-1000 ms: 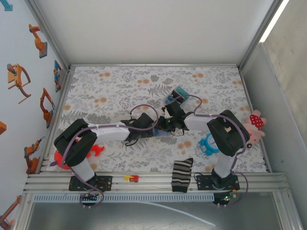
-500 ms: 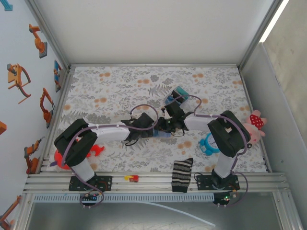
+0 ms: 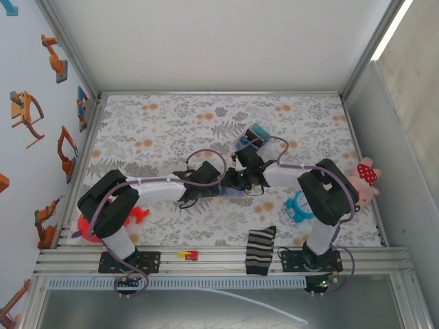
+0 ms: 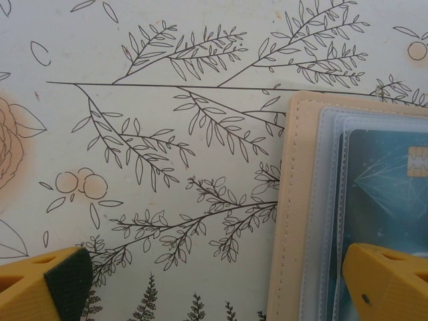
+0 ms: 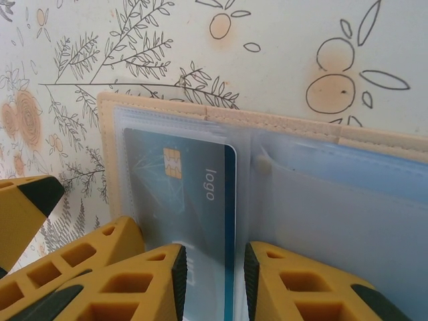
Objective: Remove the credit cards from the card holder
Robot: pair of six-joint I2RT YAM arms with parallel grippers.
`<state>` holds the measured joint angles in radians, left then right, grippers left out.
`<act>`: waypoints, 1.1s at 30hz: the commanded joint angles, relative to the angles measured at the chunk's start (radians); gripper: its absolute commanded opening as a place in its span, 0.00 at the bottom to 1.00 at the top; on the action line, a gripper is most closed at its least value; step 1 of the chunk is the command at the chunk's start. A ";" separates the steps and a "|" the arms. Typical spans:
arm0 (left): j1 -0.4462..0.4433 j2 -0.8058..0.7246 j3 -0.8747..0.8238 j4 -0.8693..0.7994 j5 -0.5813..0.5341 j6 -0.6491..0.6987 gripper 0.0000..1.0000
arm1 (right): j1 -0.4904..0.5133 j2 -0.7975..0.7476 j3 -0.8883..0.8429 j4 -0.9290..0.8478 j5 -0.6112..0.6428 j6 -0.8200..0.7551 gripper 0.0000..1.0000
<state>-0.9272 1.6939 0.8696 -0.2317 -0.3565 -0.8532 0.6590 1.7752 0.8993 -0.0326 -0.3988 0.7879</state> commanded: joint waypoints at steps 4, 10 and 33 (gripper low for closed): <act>-0.001 0.042 0.000 -0.047 0.028 -0.007 0.97 | 0.007 0.004 -0.018 0.061 -0.033 0.017 0.25; -0.001 0.046 -0.001 -0.047 0.029 -0.007 0.97 | 0.006 -0.005 -0.039 0.131 -0.076 0.009 0.18; -0.001 0.051 0.019 -0.088 0.019 -0.008 0.97 | -0.043 0.047 -0.160 0.517 -0.269 0.136 0.11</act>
<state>-0.9211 1.7016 0.8837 -0.2611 -0.3843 -0.8604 0.6106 1.8103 0.7616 0.3302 -0.5636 0.8703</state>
